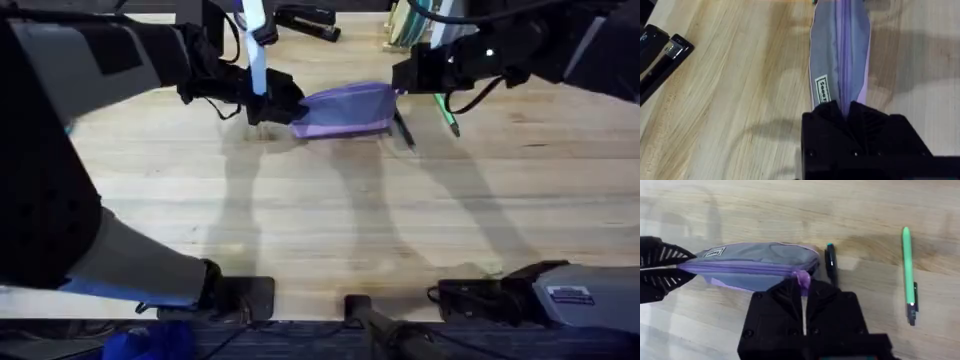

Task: Unzip the bag, pick up the pens from the table one at a time and place them inside, then zip the bag closed.

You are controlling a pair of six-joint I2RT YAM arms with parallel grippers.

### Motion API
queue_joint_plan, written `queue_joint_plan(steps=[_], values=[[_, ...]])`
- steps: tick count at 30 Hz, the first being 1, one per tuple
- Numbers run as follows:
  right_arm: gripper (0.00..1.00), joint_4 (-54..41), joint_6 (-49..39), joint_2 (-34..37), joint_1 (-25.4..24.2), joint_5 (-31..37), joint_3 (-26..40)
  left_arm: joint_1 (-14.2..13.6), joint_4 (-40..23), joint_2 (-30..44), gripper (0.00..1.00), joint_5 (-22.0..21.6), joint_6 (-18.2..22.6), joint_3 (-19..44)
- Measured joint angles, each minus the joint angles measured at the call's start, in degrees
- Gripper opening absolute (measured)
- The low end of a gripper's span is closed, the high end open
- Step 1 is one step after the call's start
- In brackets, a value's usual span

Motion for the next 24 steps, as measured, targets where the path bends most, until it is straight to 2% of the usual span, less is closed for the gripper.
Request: queue_joint_plan(steps=[9,24], values=[[0.032,0.63,0.0,0.0,0.74,0.39,0.0,-0.02,0.0,0.0,0.041,-0.04,0.0,0.0],[0.032,7.04,0.0,0.01,7.19,2.79,0.0,0.11,-0.02,0.01,0.041,-0.41,0.0,0.0]])
